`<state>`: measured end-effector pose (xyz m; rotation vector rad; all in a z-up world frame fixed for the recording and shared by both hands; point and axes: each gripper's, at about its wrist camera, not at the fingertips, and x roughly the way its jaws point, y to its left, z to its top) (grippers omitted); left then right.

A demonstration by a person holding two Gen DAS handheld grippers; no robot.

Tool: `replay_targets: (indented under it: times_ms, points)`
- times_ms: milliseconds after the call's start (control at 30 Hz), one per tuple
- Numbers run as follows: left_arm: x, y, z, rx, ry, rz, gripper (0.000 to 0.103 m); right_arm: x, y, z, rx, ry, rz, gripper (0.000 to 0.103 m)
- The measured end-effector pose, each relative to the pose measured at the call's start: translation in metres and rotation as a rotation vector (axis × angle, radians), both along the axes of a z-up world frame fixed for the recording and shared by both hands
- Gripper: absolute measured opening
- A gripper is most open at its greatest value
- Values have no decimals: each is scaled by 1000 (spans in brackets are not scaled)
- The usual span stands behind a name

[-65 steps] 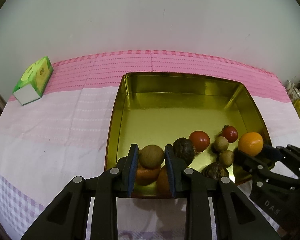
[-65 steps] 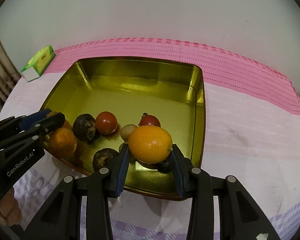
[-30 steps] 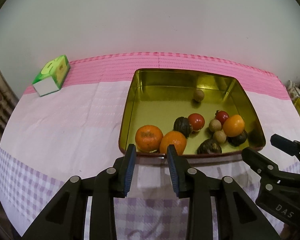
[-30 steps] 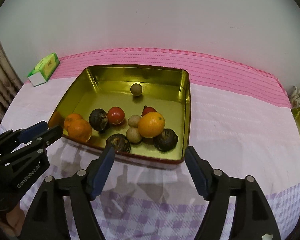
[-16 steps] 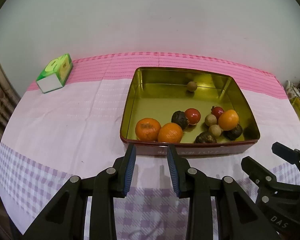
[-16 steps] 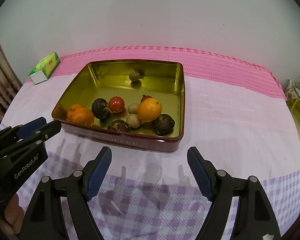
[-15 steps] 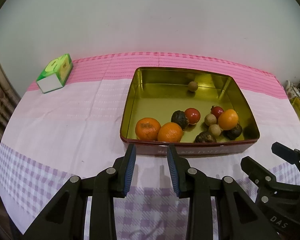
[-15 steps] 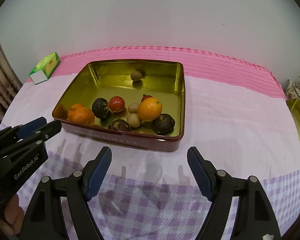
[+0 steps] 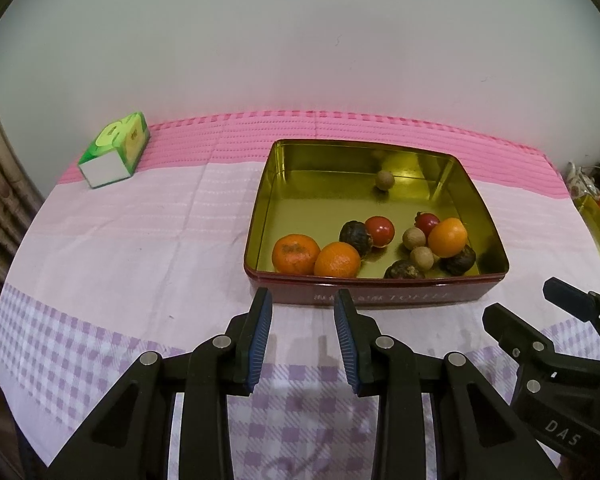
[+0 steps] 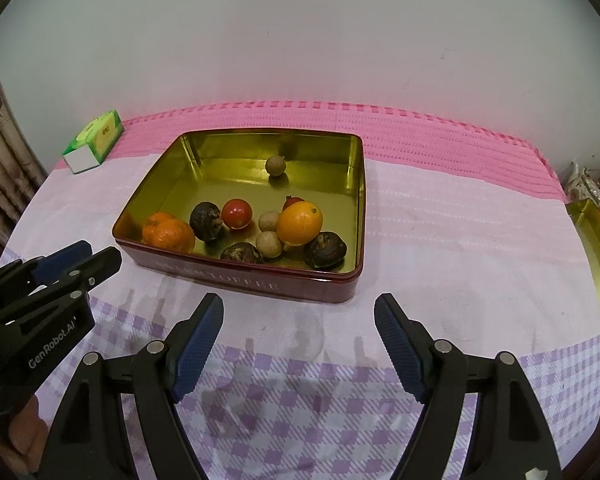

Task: Organize fruits

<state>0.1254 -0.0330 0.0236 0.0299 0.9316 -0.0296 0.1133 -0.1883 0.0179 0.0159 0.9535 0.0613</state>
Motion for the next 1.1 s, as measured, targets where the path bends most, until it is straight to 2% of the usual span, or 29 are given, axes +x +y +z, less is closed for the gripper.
replay_targets:
  times_ms: [700, 1100]
  points:
    - [-2, -3, 1, 4, 13, 3, 34, -3, -1, 4, -6, -5, 0, 75]
    - [-1, -3, -2, -4, 19, 7, 34, -3, -7, -5, -2, 12, -5, 75]
